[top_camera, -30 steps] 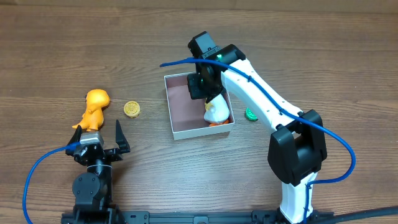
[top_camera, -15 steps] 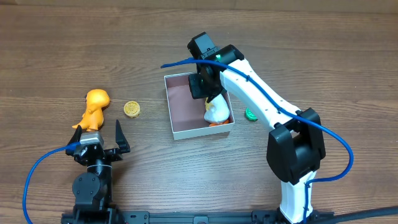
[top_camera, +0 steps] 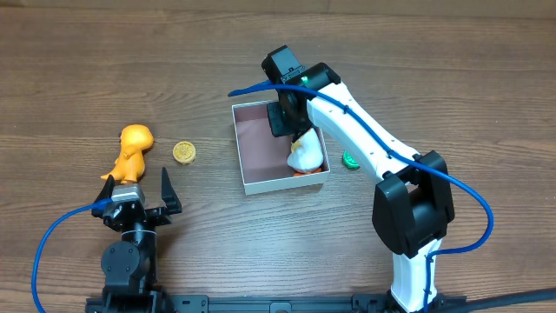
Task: Pack container
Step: 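Open the right gripper and release the duck inside the box, then raise the right gripper and move it right toward the green cap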
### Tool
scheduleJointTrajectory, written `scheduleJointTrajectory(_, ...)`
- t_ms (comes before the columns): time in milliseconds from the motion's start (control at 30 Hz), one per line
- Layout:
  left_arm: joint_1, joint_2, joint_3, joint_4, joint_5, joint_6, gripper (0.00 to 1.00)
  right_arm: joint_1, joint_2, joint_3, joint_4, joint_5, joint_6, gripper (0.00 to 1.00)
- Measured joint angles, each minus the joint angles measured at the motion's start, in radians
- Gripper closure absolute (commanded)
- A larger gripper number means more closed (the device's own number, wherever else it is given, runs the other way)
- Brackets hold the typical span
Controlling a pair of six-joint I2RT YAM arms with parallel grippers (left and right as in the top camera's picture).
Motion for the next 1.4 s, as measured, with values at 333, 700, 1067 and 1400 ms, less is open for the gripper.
scheduleJointTrajectory(333, 0.0, 0.0, 0.0, 0.0, 0.0, 0.0, 0.0, 0.0, 0.0, -0.024, 0.011, 0.011, 0.0, 0.96)
scheduleJointTrajectory(700, 0.0, 0.0, 0.0, 0.0, 0.0, 0.0, 0.0, 0.0, 0.006, -0.041, 0.016, 0.013, -0.001, 0.91)
scheduleJointTrajectory(1067, 0.0, 0.0, 0.0, 0.0, 0.0, 0.0, 0.0, -0.003, 0.017, 0.143, -0.061, 0.033, -0.001, 0.91)
scheduleJointTrajectory(1400, 0.0, 0.0, 0.0, 0.0, 0.0, 0.0, 0.0, -0.111, 0.016, 0.331, -0.201, 0.169, 0.0, 0.92)
